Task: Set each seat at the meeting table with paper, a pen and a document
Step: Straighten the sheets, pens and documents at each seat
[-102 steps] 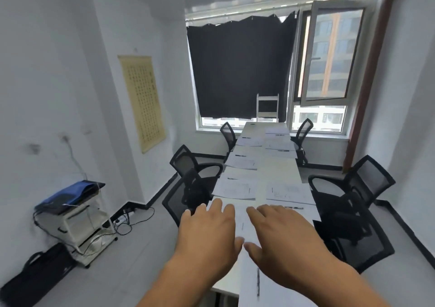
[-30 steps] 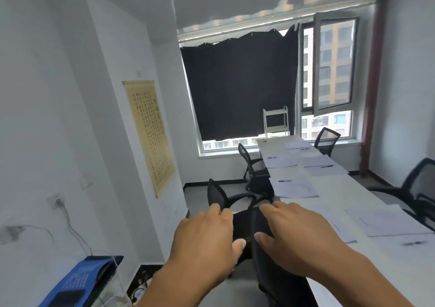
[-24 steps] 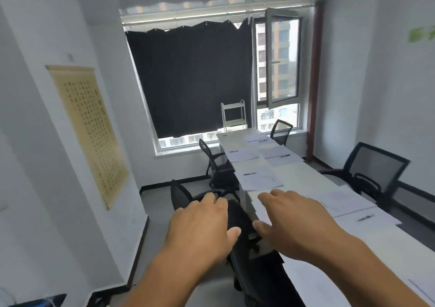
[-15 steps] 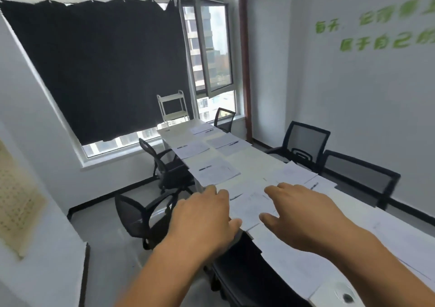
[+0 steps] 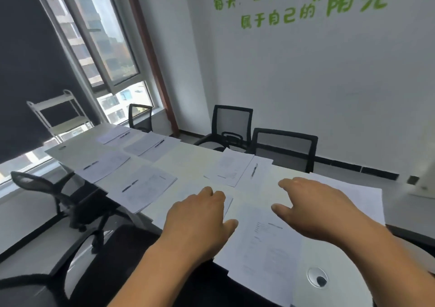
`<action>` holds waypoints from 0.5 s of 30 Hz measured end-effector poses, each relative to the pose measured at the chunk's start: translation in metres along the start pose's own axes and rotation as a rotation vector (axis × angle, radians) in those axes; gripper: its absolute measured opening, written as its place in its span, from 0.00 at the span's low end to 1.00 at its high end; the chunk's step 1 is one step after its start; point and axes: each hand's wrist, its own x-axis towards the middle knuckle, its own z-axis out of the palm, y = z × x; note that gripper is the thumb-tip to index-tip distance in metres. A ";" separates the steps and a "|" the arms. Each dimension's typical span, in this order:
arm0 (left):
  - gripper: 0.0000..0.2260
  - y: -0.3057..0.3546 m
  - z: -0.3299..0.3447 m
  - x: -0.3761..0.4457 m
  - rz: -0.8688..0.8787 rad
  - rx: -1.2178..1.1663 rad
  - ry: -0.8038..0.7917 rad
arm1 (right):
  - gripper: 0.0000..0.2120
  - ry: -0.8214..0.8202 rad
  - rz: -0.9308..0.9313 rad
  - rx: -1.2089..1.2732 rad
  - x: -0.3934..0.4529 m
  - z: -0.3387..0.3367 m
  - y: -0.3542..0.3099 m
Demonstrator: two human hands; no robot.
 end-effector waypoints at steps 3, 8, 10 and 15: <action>0.23 -0.018 0.012 0.038 0.029 0.010 -0.043 | 0.22 -0.041 0.051 0.017 0.034 0.013 -0.001; 0.24 -0.032 0.034 0.102 0.129 -0.012 -0.103 | 0.23 -0.097 0.132 0.032 0.077 0.036 0.004; 0.24 -0.031 0.041 0.119 0.178 -0.019 -0.118 | 0.23 -0.121 0.153 0.038 0.084 0.045 0.005; 0.27 -0.036 0.092 0.179 0.388 -0.049 -0.238 | 0.18 -0.218 0.268 0.059 0.108 0.101 0.007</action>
